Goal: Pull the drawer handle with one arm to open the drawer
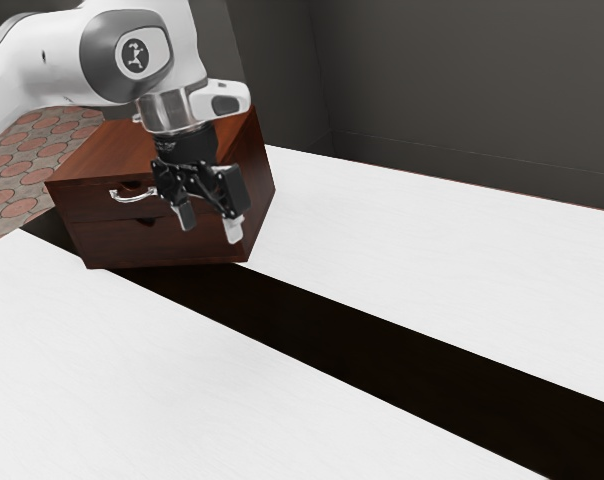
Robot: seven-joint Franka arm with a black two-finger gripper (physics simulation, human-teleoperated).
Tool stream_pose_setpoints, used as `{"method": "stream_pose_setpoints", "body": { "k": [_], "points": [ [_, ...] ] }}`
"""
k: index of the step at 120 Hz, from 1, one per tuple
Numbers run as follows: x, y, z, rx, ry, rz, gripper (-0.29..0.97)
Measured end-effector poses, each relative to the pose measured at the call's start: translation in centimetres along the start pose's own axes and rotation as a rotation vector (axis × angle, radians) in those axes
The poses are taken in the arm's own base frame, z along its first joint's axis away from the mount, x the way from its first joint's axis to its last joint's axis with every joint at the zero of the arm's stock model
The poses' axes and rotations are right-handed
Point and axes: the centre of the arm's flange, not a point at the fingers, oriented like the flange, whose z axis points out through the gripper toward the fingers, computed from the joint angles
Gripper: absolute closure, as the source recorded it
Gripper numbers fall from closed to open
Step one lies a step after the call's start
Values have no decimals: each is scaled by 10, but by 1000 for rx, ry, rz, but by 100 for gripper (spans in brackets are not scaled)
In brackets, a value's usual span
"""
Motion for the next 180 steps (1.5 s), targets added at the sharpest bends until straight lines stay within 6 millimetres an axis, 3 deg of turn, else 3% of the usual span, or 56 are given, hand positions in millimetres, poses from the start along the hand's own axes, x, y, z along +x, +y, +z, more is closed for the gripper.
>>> {"method": "stream_pose_setpoints", "body": {
  "k": [28, 32, 38, 42, 49, 58, 70, 82, 88, 101, 106, 112, 122, 130, 150, 164, 180],
  "points": [
    [0, 0, 0, 2, -6, 18, 0],
    [-5, -1, -12, 5, 16, 19, 0],
    [-25, 1, -57, 15, 94, 23, 0],
    [-37, 1, -76, 17, 121, 24, 0],
    [-47, 4, -89, 18, 134, 32, 0],
    [-50, 6, -92, 18, 132, 38, 0],
    [-44, 2, -82, 20, 120, 38, 0],
    [-41, 3, -54, 18, 70, 52, 0],
    [-69, 7, -39, 11, 44, 70, 0],
    [-159, 6, 3, 16, 35, 120, 0],
    [-179, 7, 19, 32, 37, 143, 0],
    [-187, 6, 29, 56, 51, 164, 0],
    [-191, -13, 32, 69, 85, 197, 0],
    [-195, -16, 24, 71, 128, 272, 0],
    [-203, -74, 25, 59, 173, 309, 0],
    [-176, -105, 50, 101, 127, 361, 0],
    [-127, -122, 51, 184, 93, 454, 0]
  ]
}}
